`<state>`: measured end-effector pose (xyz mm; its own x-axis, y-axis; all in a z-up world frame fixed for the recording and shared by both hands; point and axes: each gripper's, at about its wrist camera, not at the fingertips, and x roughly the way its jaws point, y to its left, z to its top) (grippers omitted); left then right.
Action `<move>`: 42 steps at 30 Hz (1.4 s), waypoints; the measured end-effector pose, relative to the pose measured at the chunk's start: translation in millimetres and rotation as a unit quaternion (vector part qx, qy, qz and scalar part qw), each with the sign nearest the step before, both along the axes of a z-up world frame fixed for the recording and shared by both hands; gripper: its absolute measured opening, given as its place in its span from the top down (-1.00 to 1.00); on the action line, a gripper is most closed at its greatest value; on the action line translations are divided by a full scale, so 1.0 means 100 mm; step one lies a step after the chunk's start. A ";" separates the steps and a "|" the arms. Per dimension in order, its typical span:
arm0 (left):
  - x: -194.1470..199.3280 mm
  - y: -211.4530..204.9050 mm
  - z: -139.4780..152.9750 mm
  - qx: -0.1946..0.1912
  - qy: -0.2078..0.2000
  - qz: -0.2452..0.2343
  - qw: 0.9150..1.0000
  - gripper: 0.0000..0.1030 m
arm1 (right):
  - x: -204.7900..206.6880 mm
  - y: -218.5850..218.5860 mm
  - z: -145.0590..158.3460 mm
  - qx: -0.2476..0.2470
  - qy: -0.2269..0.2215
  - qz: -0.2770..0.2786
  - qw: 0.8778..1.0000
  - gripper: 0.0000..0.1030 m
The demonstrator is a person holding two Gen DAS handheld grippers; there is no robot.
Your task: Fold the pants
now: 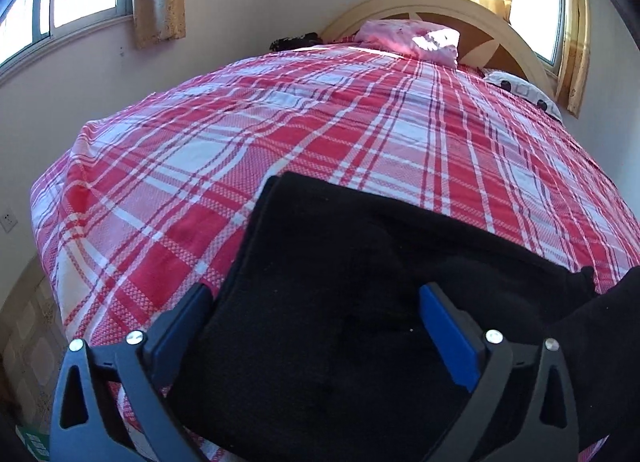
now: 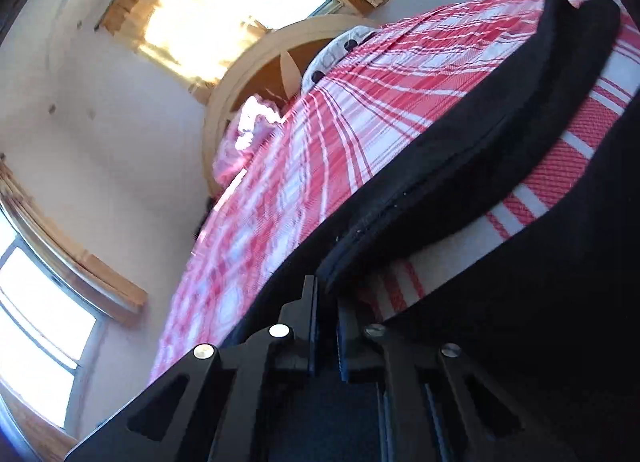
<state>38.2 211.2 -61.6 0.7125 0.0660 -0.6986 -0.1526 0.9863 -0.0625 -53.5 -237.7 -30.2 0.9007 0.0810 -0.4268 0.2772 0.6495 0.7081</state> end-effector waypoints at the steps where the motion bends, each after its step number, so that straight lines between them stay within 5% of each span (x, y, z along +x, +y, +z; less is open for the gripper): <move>1: 0.00 -0.01 0.00 0.002 -0.001 0.000 1.000 -1.00 | -0.10 -0.02 0.05 -0.004 -0.014 0.002 1.000 0.84; 8: -0.03 -0.04 -0.01 0.011 -0.011 -0.001 1.000 -1.00 | -0.98 0.07 0.38 -0.063 -0.040 -0.003 0.997 0.84; 14: -0.01 -0.06 -0.02 0.020 -0.013 -0.001 1.000 -1.00 | -1.34 0.21 -0.17 -0.077 0.057 -0.011 0.995 0.76; 17: 0.00 -0.08 -0.01 0.034 -0.015 -0.007 0.999 -1.00 | -1.37 0.12 -0.29 -0.038 0.037 -0.020 0.998 0.74; 22: 0.00 -0.05 0.03 0.037 -0.007 -0.026 0.999 -1.00 | -1.51 -0.16 -0.04 -0.001 0.035 -0.078 0.996 0.63; 26: -0.03 -0.08 0.04 0.050 -0.011 -0.034 0.998 -1.00 | -1.66 -0.07 0.41 -0.089 0.014 -0.145 0.985 0.62; 31: -0.05 -0.15 0.03 0.072 -0.021 -0.028 0.997 -1.00 | -0.84 0.72 0.67 -0.148 -0.020 0.087 0.985 0.62; 34: -0.09 -0.18 0.06 0.091 -0.023 -0.039 0.995 -1.00 | -0.04 1.42 0.55 -0.142 0.015 0.252 0.957 0.62; 38: -0.16 -0.20 0.06 0.116 -0.034 -0.054 0.991 -1.00 | 0.61 1.93 0.31 -0.152 0.073 0.330 0.929 0.62; 42: -0.12 -0.21 0.05 0.114 -0.033 -0.054 0.991 -1.00 | 1.05 2.02 0.09 -0.133 0.122 0.334 0.925 0.62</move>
<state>25.8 190.2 -56.2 0.7673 0.1375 -0.6263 -0.0474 0.9862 0.1584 51.2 -36.2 -21.6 0.5615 0.4487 -0.6953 -0.1189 0.8753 0.4688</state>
